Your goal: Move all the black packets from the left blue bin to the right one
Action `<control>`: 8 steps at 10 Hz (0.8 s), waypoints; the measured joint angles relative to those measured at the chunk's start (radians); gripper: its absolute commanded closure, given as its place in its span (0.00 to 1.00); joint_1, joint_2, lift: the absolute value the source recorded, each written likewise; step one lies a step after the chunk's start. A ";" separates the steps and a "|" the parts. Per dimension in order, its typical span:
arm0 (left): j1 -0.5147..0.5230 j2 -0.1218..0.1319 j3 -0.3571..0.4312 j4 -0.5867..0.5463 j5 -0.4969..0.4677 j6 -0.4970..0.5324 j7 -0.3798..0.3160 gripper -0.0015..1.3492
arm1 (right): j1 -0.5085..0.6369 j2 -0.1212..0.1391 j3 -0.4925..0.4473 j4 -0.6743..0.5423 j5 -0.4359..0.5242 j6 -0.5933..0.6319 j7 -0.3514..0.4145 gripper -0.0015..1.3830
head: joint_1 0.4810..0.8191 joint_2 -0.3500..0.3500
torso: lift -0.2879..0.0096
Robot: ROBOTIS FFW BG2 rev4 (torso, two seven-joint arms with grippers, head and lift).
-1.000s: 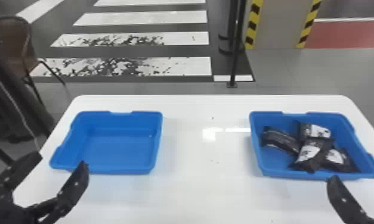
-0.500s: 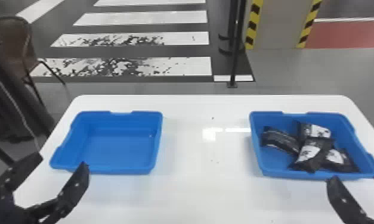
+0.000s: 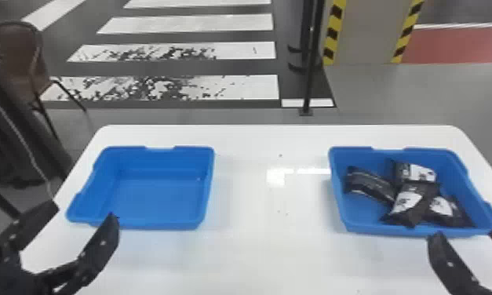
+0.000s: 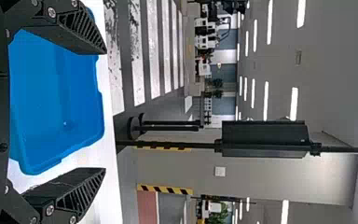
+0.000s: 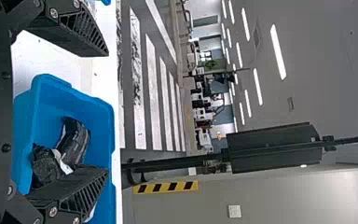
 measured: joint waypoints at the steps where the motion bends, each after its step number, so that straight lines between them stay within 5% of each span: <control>1: 0.000 0.000 0.000 0.000 0.000 0.001 0.000 0.11 | 0.000 0.000 0.001 0.002 -0.002 0.000 0.000 0.10 | 0.63 0.60 | 0.50; 8: -0.002 0.000 -0.002 0.007 0.005 0.008 0.000 0.11 | -0.003 -0.002 0.005 0.012 -0.021 0.000 0.000 0.10 | 0.63 0.60 | 0.50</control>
